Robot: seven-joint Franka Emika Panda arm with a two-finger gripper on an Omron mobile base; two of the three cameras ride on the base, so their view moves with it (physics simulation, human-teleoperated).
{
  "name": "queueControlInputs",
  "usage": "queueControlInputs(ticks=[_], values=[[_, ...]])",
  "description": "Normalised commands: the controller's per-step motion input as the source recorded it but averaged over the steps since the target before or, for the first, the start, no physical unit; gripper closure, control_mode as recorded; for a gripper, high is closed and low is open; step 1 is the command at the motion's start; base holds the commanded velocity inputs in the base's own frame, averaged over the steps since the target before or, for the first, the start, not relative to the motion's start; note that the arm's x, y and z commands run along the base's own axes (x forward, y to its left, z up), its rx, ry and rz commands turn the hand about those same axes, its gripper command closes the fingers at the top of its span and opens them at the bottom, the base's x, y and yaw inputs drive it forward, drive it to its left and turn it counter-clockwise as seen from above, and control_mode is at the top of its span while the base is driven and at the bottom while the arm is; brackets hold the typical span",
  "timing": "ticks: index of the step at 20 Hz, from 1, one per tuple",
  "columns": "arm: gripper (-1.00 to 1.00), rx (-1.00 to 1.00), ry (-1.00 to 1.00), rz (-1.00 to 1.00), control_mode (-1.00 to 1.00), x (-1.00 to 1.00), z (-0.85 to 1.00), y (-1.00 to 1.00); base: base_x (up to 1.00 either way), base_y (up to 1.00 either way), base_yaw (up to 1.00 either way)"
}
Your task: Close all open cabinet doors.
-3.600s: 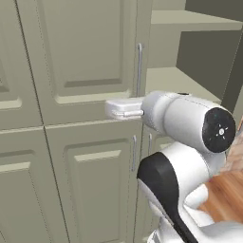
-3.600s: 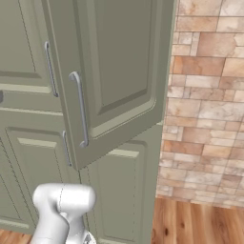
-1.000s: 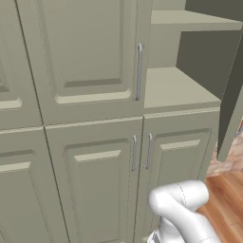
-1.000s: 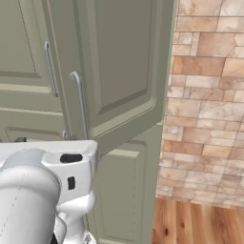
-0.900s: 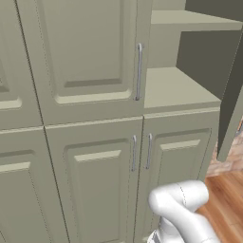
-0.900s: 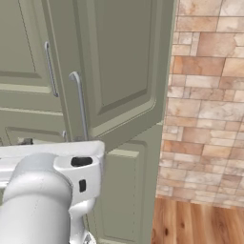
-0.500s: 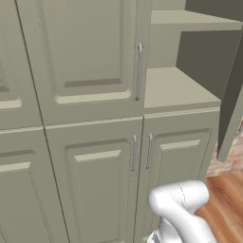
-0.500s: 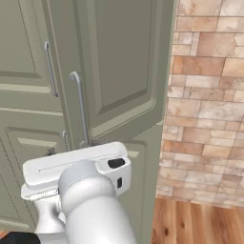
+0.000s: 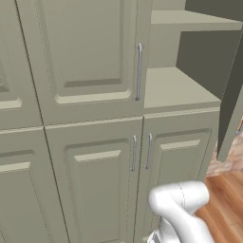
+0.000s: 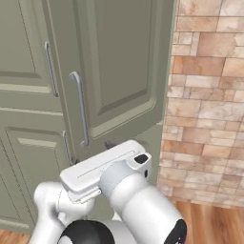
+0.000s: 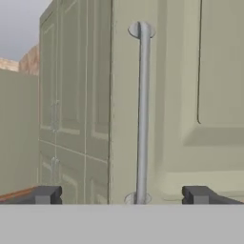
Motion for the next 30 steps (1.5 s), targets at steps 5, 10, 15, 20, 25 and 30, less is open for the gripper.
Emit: queueControlInputs(ticks=[5,10,15,20,25,30], values=[[-1.00,0.00,-0.04,0.05,-1.00,0.23,-0.51,0.00,0.00,0.00,0.00],[-1.00,0.00,-0.03,0.00,-1.00,0.23,-0.18,0.00,0.00,0.00,0.00],[-1.00,0.00,0.00,-0.03,-1.00,0.19,0.00,0.00,0.00,0.00,0.00],[-1.00,0.00,0.00,-0.01,-1.00,0.23,0.00,0.00,0.00,0.00,0.00],[-1.00,0.00,0.00,-0.03,-1.00,0.13,0.00,0.02,0.00,0.00,0.00],[-1.00,0.00,0.00,-0.06,-1.00,0.15,0.00,0.08,0.00,0.00,0.00]])
